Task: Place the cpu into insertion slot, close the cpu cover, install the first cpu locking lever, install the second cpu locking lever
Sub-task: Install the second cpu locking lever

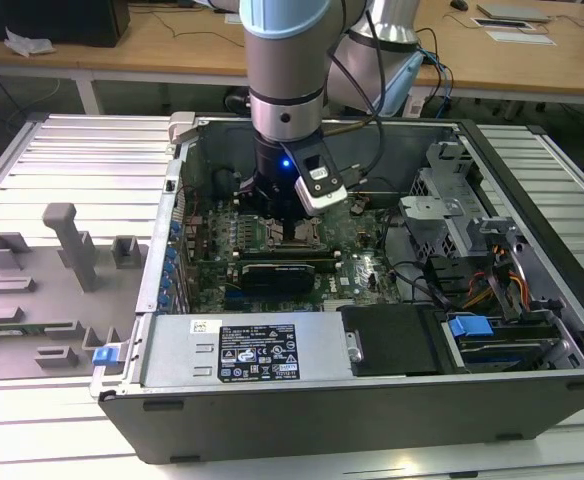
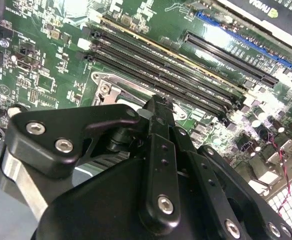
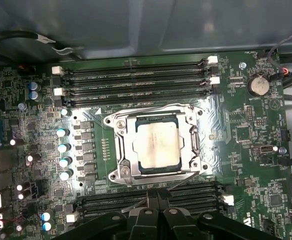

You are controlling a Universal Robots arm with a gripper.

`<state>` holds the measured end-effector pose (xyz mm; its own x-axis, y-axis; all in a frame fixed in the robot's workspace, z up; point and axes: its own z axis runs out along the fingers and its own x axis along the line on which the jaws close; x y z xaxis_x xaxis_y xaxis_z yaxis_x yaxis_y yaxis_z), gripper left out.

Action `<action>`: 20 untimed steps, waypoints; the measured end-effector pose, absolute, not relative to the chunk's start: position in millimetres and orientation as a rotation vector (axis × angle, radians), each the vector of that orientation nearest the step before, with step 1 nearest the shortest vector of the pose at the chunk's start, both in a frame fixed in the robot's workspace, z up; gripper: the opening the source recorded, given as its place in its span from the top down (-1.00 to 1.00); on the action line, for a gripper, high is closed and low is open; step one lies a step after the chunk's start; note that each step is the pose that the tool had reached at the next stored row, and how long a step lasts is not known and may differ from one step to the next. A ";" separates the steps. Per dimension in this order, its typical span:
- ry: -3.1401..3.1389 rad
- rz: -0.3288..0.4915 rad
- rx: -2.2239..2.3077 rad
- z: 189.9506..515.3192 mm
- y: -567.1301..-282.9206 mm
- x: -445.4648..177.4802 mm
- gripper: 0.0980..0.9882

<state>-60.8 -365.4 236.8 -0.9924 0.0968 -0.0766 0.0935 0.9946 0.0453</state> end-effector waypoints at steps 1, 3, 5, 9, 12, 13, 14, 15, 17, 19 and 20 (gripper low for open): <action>3.059 0.069 0.146 235.7 -366.4 -61.3 0.98; 3.059 0.081 0.147 234.0 -368.2 -62.0 0.98; 3.059 0.086 0.147 232.1 -369.1 -63.2 0.98; 3.059 0.123 0.148 226.3 -372.0 -69.2 0.98; 3.058 0.151 0.150 223.2 -374.6 -71.8 0.98; 3.058 0.159 0.150 222.3 -375.6 -72.4 0.98; 3.058 0.166 0.150 221.7 -376.3 -72.9 0.98; 3.058 0.172 0.151 220.9 -376.8 -74.1 0.98; 3.057 0.175 0.150 219.2 -376.8 -78.1 0.98; 3.057 0.200 0.151 216.7 -377.8 -80.8 0.98; 3.056 0.214 0.152 216.2 -378.6 -81.1 0.98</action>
<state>-81.1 -378.6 216.2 -0.9924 0.1037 -0.0668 0.0933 0.9854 0.1427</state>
